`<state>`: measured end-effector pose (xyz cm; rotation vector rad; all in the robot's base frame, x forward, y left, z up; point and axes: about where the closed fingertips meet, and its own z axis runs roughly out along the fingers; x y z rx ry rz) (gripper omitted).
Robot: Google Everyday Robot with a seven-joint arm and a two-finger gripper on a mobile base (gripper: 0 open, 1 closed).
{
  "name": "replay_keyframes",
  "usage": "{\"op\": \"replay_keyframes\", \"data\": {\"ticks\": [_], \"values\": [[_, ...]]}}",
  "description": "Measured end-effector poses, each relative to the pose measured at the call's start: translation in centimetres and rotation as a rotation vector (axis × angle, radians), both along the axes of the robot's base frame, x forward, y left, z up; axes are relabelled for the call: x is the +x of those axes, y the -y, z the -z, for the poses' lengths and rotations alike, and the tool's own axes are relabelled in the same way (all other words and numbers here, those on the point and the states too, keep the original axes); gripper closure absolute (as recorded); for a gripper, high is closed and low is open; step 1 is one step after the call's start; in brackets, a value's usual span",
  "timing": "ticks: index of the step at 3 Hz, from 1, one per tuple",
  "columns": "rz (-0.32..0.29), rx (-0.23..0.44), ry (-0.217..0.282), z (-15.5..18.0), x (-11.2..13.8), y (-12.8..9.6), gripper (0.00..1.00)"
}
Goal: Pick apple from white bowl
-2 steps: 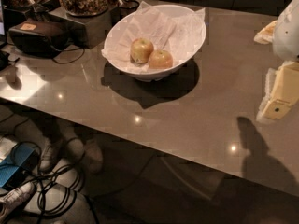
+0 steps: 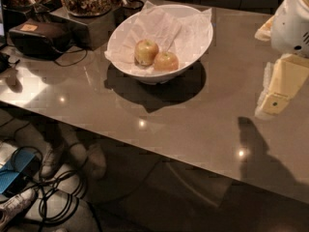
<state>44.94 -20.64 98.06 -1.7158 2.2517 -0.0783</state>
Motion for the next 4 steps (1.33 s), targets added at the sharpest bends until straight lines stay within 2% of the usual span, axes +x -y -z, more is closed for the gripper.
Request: {"op": "replay_keyframes", "data": {"ticks": [1,2,3,4], "values": [[0.001,-0.015,-0.015,-1.0,2.5,-2.2,0.0],[-0.045,-0.018,0.008,-2.2,4.3,-4.8,0.0],[-0.047,-0.008,0.032,-2.6,4.8,-5.1,0.0],[-0.031,0.051,0.024,-1.7,7.9,-7.7,0.0]]}}
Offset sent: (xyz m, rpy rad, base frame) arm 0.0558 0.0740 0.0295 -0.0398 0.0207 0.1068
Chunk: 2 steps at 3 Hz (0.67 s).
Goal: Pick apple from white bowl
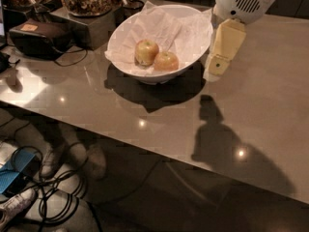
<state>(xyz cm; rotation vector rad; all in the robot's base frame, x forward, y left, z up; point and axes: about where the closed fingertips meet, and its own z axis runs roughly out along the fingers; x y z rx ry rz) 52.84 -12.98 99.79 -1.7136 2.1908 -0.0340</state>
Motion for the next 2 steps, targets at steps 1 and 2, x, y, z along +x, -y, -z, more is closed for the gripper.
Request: {"op": "replay_keyframes", "data": {"ticks": [1,2], "values": [[-0.002,0.008,0.009,-0.1,0.2,-0.1,0.0],[0.029,0.066,-0.015,-0.1,1.8,-1.1,0.0]]}}
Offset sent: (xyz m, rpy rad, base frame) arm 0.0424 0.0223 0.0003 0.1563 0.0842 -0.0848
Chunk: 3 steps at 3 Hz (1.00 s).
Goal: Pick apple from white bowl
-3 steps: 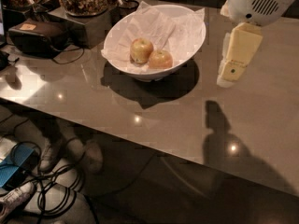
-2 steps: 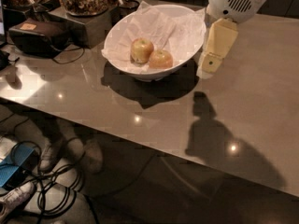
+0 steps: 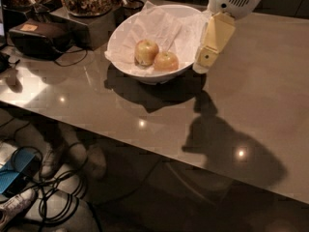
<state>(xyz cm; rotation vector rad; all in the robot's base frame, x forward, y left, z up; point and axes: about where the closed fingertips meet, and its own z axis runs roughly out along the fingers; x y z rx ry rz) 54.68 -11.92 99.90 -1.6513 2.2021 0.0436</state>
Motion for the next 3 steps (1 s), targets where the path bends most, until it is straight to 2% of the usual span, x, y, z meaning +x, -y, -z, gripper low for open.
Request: {"op": "replay_keyframes", "data": {"ticks": [1,2,3], "values": [[0.031,0.031,-0.043,0.3,2.8,-1.7,0.0],[0.031,0.044,-0.022,0.0,3.4,-2.2,0.0],[0.043,0.091,-0.039,0.2,4.0,-2.7,0.0]]}}
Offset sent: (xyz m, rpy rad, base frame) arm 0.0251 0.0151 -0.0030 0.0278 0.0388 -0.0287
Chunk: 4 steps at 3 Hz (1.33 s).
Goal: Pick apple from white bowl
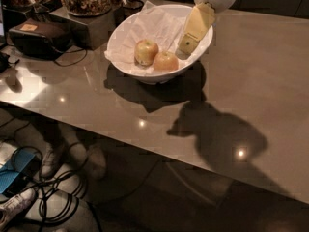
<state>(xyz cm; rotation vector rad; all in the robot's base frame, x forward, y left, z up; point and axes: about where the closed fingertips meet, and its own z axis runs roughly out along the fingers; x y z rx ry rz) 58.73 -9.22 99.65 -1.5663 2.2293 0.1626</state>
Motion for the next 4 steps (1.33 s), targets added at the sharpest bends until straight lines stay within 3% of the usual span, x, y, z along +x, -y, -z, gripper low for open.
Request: {"op": "replay_keyframes", "data": {"ticks": [2,3,4], "values": [[0.015,0.054,-0.05,1.1,3.0,-3.5,0.02],[0.019,0.043,-0.079,2.4,4.0,-4.7,0.2],[0.022,0.02,-0.102,3.9,4.5,-5.4,0.27]]}}
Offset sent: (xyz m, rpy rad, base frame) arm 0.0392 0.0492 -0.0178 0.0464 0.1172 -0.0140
